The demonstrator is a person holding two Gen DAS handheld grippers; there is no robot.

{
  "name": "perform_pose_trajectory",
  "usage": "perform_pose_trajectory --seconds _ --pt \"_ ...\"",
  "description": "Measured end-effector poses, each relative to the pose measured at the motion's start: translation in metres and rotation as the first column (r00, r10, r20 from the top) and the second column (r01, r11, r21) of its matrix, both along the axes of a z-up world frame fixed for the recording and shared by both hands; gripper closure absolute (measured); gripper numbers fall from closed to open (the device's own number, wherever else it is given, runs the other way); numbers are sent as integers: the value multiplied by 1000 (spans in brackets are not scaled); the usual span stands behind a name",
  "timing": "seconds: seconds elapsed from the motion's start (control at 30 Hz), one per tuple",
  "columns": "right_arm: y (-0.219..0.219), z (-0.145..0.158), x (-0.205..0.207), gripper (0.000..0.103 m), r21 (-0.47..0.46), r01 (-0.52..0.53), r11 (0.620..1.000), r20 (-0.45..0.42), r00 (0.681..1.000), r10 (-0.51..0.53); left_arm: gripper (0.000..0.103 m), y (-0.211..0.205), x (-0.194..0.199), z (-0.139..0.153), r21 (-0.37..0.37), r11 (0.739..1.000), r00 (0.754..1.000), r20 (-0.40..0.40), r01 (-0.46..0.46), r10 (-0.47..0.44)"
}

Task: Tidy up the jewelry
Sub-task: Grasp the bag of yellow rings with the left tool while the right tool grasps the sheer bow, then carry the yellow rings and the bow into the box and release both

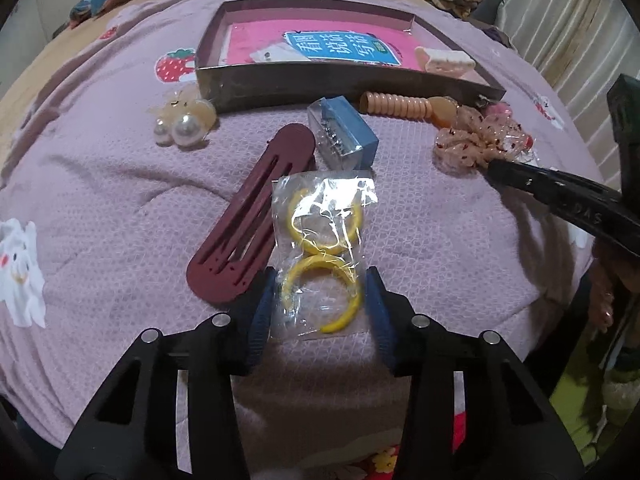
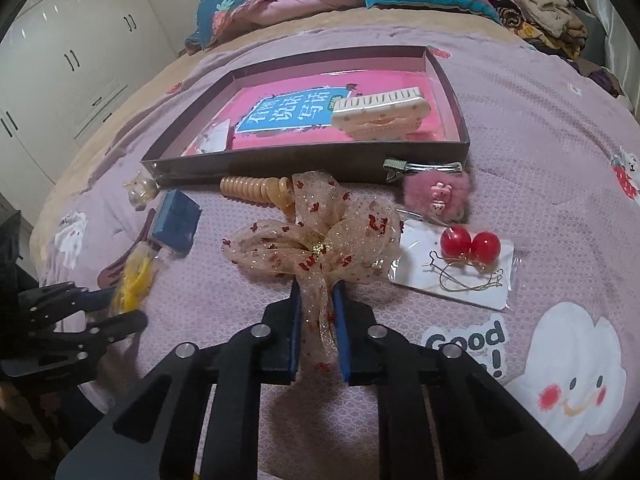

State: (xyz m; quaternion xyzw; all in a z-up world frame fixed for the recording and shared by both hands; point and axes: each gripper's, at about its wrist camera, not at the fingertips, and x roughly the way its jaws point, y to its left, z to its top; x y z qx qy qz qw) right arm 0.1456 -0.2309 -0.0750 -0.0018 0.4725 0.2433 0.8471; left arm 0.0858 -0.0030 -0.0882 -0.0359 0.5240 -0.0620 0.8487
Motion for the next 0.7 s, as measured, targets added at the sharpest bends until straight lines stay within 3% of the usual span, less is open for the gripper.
perform_pose_trajectory --seconds 0.33,0.7 --pt "-15 37 -19 95 57 -24 998 63 998 21 70 -10 -3 38 -44 997 995 73 69 -66" --pt "-46 92 -25 95 62 13 998 175 984 -24 70 -1 26 82 -34 997 982 177 67 -60"
